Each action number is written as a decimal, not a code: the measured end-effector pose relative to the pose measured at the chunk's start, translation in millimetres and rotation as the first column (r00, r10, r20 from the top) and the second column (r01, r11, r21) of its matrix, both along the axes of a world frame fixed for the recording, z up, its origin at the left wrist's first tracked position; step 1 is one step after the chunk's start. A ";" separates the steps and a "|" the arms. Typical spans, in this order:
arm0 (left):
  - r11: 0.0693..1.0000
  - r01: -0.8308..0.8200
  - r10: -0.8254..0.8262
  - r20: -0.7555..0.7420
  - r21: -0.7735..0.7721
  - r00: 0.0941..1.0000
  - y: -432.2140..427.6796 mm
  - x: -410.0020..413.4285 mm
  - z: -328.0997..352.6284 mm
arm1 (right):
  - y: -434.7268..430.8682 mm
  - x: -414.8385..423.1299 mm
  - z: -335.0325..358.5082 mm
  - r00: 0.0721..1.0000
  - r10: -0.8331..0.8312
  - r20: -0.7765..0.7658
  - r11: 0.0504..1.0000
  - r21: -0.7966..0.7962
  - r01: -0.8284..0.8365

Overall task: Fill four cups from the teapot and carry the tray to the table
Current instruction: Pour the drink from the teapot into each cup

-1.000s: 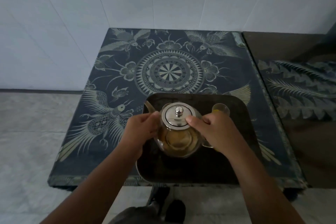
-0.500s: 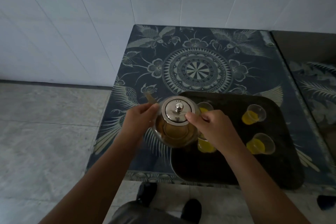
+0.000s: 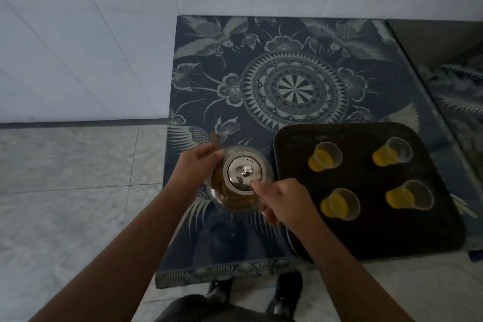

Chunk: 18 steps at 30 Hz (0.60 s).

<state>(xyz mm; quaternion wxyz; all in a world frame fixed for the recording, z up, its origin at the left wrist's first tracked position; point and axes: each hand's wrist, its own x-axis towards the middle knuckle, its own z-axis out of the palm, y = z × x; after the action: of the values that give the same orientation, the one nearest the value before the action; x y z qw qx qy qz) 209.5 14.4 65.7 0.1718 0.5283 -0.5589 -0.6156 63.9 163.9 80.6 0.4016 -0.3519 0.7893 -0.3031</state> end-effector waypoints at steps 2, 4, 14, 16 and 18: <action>0.999 0.042 -0.042 -0.003 0.004 0.999 -9.5 3.1 -9.1 | -3.6 10.4 -7.2 0.999 -0.030 0.030 1.000 0.007 0.029; 0.997 0.078 -0.078 -0.003 0.017 0.997 -15.9 4.6 -17.8 | -5.5 18.5 -12.6 0.998 -0.050 0.040 0.998 0.031 0.049; 0.975 0.197 -0.197 -0.009 0.108 0.980 -27.6 8.5 -46.7 | -4.7 35.0 -27.6 0.992 -0.123 -0.025 0.986 0.111 0.125; 0.972 0.212 -0.210 -0.023 0.105 0.977 -31.2 6.8 -47.6 | -6.2 36.8 -28.1 0.992 -0.110 -0.069 0.988 0.098 0.116; 0.967 0.234 -0.232 -0.033 0.103 0.972 -34.3 3.5 -46.2 | -6.7 38.0 -29.3 0.992 -0.086 -0.092 0.991 0.090 0.094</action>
<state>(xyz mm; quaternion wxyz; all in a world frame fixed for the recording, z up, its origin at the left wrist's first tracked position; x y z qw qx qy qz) 213.0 -19.9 19.5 0.0755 0.4611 -0.5819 -0.6657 102.0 157.2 51.3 0.3685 -0.3096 0.8347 -0.2676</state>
